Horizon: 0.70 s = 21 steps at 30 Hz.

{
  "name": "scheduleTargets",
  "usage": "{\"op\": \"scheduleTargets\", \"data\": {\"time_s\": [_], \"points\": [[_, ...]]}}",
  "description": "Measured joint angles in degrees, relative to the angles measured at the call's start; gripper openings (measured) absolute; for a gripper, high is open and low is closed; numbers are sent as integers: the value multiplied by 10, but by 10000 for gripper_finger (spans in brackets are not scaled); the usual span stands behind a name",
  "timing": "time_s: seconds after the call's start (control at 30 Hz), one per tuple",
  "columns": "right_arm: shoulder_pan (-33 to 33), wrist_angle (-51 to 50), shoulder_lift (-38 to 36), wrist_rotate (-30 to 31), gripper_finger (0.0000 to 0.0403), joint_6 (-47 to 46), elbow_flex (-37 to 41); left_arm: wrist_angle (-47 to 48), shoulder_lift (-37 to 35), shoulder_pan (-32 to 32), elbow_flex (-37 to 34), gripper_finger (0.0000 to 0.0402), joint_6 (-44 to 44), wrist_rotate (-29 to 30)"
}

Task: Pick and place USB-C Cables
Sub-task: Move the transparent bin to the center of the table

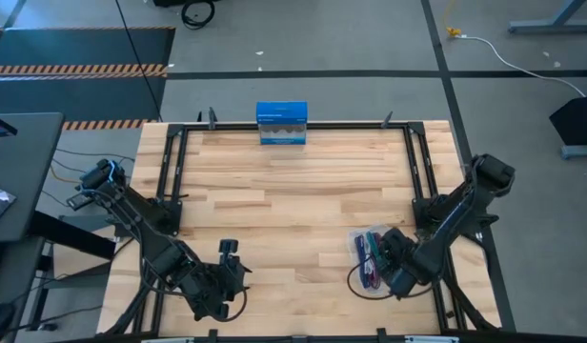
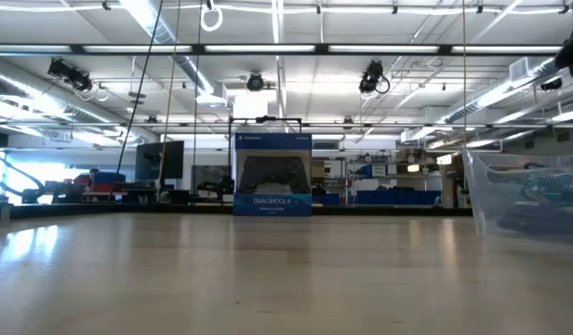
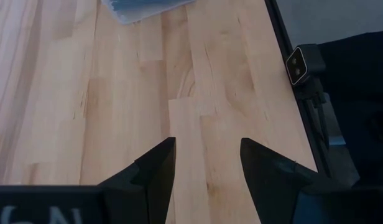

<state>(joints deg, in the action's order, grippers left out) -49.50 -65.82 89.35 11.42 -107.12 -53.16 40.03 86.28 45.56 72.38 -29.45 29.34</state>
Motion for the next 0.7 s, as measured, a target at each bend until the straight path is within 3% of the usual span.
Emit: {"op": "scheduleTargets", "data": {"time_s": [0.13,0.3,0.7], "points": [[27,59,-11,-24,89,60,33,0,0,0,0,188,0,0],[67,87,-13,-22,14,151,41,0,0,0,0,188,0,0],[221,205,-10,17,4,449,29,0,0,0,0,188,-9,0]]}}
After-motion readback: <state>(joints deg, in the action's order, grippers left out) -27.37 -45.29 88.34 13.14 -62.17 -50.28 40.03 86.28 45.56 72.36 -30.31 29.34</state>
